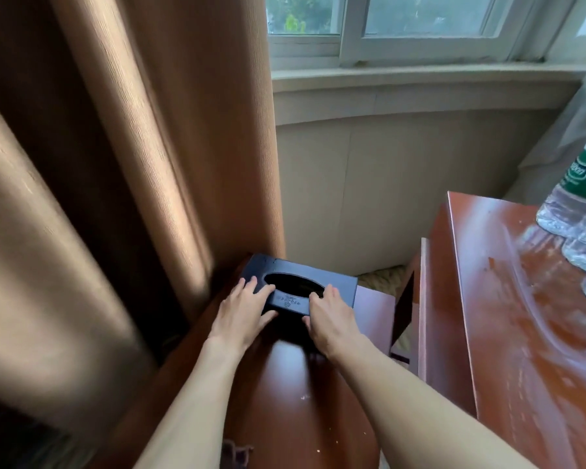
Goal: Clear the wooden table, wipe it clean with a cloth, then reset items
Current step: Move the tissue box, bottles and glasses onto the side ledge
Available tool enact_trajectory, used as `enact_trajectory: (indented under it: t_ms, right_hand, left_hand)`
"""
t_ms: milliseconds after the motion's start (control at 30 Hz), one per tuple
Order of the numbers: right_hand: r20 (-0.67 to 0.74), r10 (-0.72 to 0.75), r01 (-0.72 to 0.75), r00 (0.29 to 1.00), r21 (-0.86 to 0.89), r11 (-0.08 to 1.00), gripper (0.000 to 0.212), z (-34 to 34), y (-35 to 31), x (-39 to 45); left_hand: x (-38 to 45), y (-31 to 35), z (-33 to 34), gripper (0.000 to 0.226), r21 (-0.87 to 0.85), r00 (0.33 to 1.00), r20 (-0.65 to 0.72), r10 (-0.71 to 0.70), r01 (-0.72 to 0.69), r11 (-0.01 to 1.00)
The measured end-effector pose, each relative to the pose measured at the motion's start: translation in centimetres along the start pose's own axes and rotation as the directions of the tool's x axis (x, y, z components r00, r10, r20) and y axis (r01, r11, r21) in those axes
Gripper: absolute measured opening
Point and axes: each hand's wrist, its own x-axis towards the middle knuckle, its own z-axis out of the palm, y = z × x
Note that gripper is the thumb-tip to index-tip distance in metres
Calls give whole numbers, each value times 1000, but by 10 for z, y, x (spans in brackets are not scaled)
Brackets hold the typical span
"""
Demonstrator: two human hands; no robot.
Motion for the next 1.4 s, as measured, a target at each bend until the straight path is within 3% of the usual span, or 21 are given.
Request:
enact_trajectory:
  t_ms: [367,567,733,933,1067,1200,1400]
  right_hand:
    - [-24,-11,10,1000,-29,1000,50,0,0,35]
    - [146,-11,20,989,-65,998,47,-33,0,22]
    - [112,-111,117,988,-56,992,44,-104,5,-20]
    - [-37,-306,307,951,15,952,55,-216,32,-134]
    - [-224,-323,348,919,79,934,56,-260,91,-229]
    - [-400,-231,315,887,159,936,49,-268,177,-304]
    - [-545,98,149,833,390,909,30,-255,296,-339]
  left_hand:
    - [28,-12,9,55,6,995,-94,27,-27,1000]
    - [22,21,-23,67,312,977,185,-106,44,949]
    - [-5,74,-99,44,298,987,144,-65,19,954]
    - [-84,154,-220,38,139,998,-44,-38,44,989]
    - [-148,237,-273,40,-85,971,-238,-4,-16,996]
    - [-182,317,-276,39,-250,925,-379,15,-118,961]
    - [-155,427,-231,50,-479,932,-360,42,-223,849]
